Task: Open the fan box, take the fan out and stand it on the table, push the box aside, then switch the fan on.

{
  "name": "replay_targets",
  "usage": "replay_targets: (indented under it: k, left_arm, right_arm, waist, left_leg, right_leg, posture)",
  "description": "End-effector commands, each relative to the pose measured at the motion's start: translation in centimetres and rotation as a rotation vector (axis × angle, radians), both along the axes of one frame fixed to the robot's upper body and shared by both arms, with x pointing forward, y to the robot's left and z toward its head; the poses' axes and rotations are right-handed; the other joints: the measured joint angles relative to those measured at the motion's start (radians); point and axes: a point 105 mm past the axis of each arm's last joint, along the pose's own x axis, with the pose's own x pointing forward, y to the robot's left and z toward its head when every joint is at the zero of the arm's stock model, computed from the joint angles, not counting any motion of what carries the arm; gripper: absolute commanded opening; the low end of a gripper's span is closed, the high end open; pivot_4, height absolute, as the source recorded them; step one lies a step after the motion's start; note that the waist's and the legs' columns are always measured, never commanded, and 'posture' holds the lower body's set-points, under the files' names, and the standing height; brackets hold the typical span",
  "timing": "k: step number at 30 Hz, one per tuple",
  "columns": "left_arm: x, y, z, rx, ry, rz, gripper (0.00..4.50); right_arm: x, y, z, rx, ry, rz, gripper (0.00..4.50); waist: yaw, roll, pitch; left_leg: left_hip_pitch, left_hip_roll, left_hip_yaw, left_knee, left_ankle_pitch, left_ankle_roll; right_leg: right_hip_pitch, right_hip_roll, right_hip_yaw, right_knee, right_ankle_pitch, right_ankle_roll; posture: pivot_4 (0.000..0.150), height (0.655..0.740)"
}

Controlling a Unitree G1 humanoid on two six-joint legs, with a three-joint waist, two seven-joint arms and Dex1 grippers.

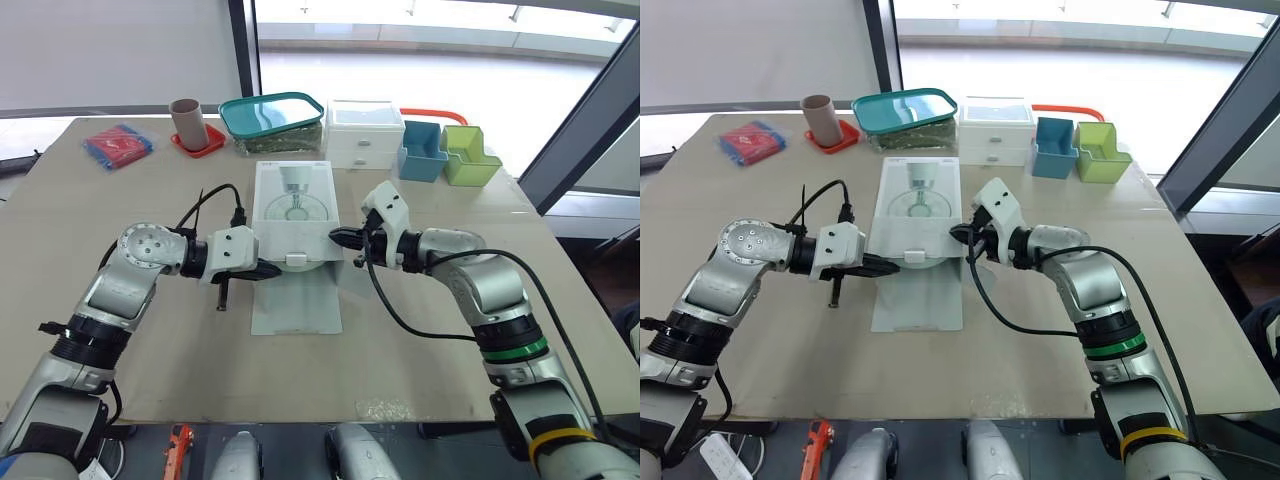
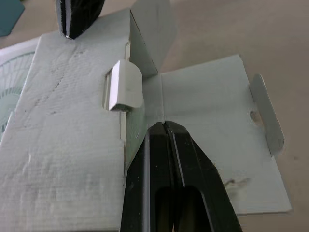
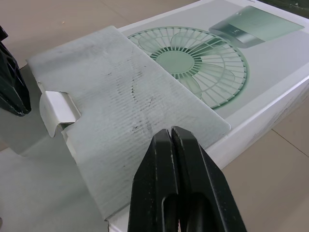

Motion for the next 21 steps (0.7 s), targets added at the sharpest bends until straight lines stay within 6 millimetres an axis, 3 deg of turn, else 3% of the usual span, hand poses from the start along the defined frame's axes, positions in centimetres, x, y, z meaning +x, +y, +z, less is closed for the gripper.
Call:
replay_targets:
  k: [1, 9, 15, 21]
  left_arm:
    - [-0.9, 1.5, 0.7, 0.108, -0.029, -0.029, 0.0]
    - [-0.9, 4.9, 0.8, 0.268, -0.001, 0.028, 0.0]
    - [0.9, 7.1, 1.0, 0.272, -0.039, 0.142, 0.0]
    - [3.3, 7.0, 0.8, 0.195, -0.125, 0.215, 0.0]
  right_arm:
    - [0.2, -0.1, 0.2, -0.001, -0.013, -0.011, 0.03]
    - [0.3, 0.4, -0.1, -0.009, -0.016, 0.002, 0.03]
    - [0.2, 0.5, -0.1, -0.01, -0.025, 0.009, 0.03]
    - [0.2, 0.5, -0.1, -0.013, -0.028, 0.013, 0.03]
  waist:
    - [-0.002, 0.0, 0.0]
    - [-0.002, 0.0, 0.0]
    - [-0.002, 0.0, 0.0]
    - [0.0, 0.0, 0.0]
  left_leg:
    - [0.0, 0.0, 0.0, 0.0, 0.0, 0.0]
    - [0.0, 0.001, 0.0, -0.001, 0.0, 0.0]
    - [0.0, 0.001, 0.0, -0.001, 0.0, 0.0]
    - [0.0, 0.001, 0.0, -0.001, 0.0, 0.0]
  right_leg:
    - [0.0, 0.0, 0.0, 0.0, 0.0, 0.0]
    - [0.0, 0.001, 0.0, 0.0, -0.001, 0.0]
    - [0.0, 0.001, 0.0, 0.0, -0.001, -0.001]
    - [0.0, 0.001, 0.0, 0.0, -0.001, -0.001]
  posture:
    - [0.15, 0.74]
    - [0.15, 0.74]
    - [0.15, 0.74]
    - [0.15, 0.74]
